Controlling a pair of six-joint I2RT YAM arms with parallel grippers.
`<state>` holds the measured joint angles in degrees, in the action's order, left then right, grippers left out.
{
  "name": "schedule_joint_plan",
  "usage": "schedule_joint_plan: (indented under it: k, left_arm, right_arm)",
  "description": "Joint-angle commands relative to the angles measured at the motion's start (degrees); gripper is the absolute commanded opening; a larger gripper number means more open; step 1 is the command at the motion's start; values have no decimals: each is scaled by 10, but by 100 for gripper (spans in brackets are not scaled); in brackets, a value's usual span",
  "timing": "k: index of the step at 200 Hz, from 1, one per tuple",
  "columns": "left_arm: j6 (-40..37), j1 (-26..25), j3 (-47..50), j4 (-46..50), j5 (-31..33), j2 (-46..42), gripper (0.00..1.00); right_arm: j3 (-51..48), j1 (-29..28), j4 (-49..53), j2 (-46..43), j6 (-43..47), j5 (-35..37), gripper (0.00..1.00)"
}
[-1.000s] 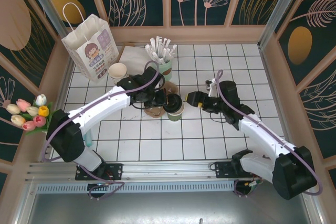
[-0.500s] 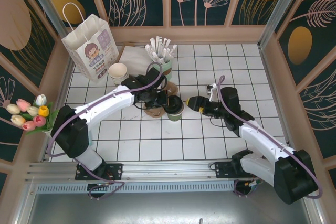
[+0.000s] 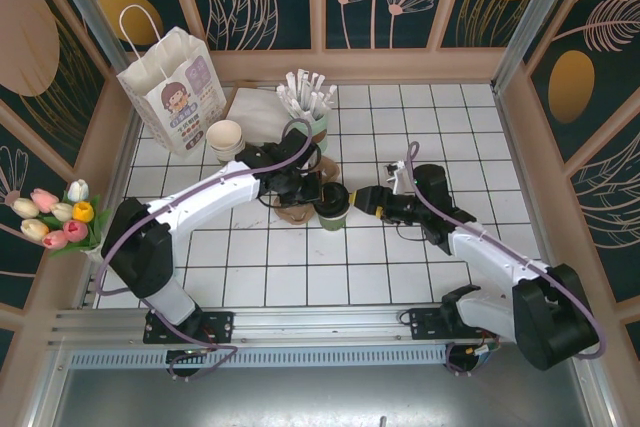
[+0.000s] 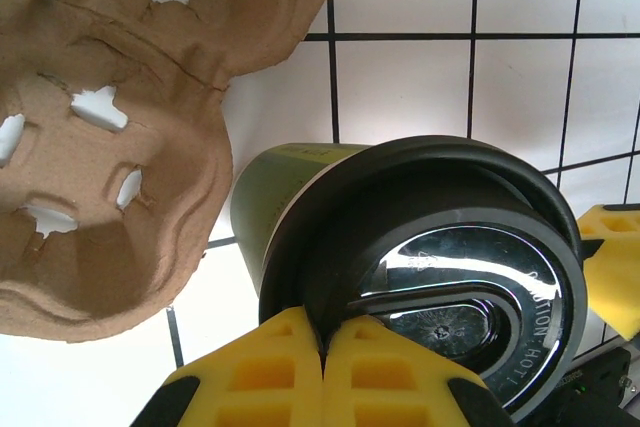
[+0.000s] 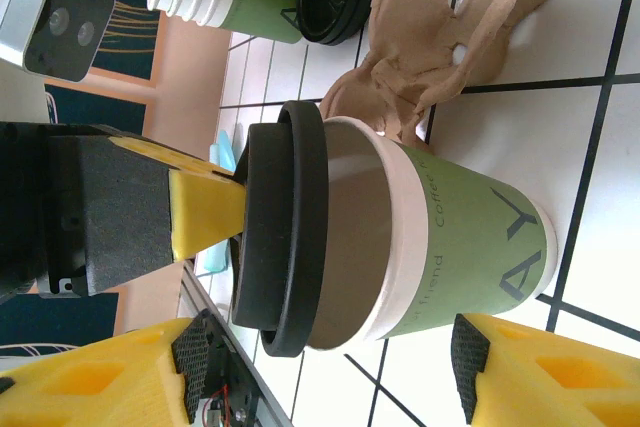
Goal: Pack the takeout coffee
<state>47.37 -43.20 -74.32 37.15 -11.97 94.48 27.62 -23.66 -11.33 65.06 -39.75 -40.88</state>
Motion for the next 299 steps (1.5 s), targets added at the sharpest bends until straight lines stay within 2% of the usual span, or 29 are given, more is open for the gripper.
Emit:
schedule_joint_plan:
  k: [1,75,134,150,168,182,245,299]
  left_arm:
    - [-8,-6,-20,13,-8,11,0]
    - [-27,-17,-46,51,3,33,0]
    - [-43,-20,-72,86,14,84,0]
    - [-55,-22,-86,108,26,100,0]
    - [-73,-22,-110,158,70,112,0]
    - [-82,-22,-121,172,83,118,0]
    - [-83,-26,-134,151,49,132,0]
    - [-85,-30,-145,149,45,141,0]
  right_arm:
    - [8,0,-23,13,8,-25,66]
    - [21,-15,-38,44,15,-38,63]
    - [24,-23,-45,56,14,-42,61]
    - [24,-22,-35,51,10,-21,60]
    - [20,-18,-2,38,2,52,59]
    - [2,-7,-11,31,-10,71,58]
    - [5,-1,-18,44,-10,37,56]
    - [8,-1,12,54,-3,55,53]
